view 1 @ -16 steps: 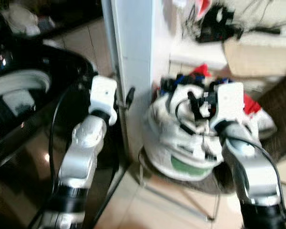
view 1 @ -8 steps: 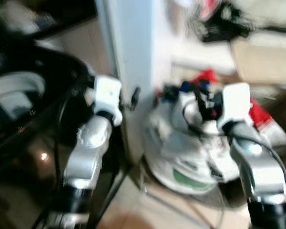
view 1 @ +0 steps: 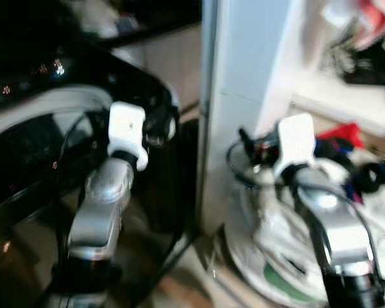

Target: Clothes washing

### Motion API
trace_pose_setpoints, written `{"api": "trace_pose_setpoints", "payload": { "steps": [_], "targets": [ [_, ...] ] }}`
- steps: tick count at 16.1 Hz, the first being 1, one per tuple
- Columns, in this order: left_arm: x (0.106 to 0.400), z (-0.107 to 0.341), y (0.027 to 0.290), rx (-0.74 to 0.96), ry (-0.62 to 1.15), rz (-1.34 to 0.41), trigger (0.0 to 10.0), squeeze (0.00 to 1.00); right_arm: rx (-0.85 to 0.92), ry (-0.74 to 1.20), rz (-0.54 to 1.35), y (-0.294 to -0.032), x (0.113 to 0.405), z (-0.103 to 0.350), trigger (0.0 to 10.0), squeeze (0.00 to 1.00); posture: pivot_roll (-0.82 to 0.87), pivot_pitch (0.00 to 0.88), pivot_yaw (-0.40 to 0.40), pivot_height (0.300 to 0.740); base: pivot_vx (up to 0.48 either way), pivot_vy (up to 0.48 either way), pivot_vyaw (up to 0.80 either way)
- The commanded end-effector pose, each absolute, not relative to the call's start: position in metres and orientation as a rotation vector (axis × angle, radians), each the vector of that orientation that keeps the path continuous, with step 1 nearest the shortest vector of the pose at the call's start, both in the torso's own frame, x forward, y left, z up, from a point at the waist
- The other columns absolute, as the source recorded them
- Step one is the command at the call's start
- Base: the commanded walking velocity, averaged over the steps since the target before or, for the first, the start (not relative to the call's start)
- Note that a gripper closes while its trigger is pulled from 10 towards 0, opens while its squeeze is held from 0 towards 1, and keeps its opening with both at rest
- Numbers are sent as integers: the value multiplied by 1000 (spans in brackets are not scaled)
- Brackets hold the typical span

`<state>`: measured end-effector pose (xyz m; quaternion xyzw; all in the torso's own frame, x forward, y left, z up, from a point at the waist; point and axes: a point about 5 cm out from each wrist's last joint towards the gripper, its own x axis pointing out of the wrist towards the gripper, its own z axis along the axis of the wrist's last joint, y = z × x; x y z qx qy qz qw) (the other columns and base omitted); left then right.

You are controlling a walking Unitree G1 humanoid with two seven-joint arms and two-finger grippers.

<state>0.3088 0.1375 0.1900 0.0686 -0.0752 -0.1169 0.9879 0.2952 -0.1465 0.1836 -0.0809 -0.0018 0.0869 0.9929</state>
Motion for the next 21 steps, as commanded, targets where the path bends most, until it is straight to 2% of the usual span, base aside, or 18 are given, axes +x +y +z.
{"api": "trace_pose_setpoints", "payload": {
  "steps": [1, 3, 5, 7, 8, 11, 14, 15, 16, 21],
  "targets": [
    [307, 192, 136, 146, -156, -263, 10000, 0, -136, -15, 160, -146, 295, 189, 10000, 0, -45, 0, 5, 740, 0, 0, 0],
    [304, 190, 127, 155, -149, -337, 10000, 0, -164, 6, 89, -156, 295, 193, 10000, 0, -53, 0, 18, 740, 0, 0, 0],
    [305, 188, 119, 171, -134, -396, 10000, 0, -150, 50, -73, -179, 296, 198, 10000, 0, -66, 0, 36, 740, 0, 0, 0],
    [306, 189, 117, 166, -130, -413, 10000, 0, -156, 62, -96, -188, 297, 201, 10000, 0, -66, 0, 36, 740, 0, 0, 0],
    [308, 190, 116, 166, -132, -425, 10000, 0, -165, 75, -90, -193, 298, 204, 10000, 1000, -79, 0, 45, 740, 0, 0, 0],
    [311, 194, 114, 155, -136, -438, 10000, 0, -212, 181, -38, -203, 302, 202, 10000, 1000, -79, 0, 40, 740, 0, 0, 0],
    [312, 192, 120, 158, -122, -379, 10000, 0, -246, 133, -26, -204, 304, 211, 10000, 1000, -79, 0, 40, 740, 0, 0, 0],
    [312, 192, 123, 145, -126, -327, 10000, 0, -266, 116, -26, -200, 303, 211, 10000, 690, -80, 0, 25, 740, 0, 0, 0],
    [312, 191, 126, 115, -121, -288, 10000, 0, -248, 103, -13, -192, 299, 209, 10000, 0, -79, 0, 21, 740, 0, 0, 0],
    [312, 191, 126, 129, -126, -283, 10000, 0, -215, 74, -13, -186, 299, 208, 10000, 0, -79, 0, 13, 740, 0, 0, 0]
  ]
}}
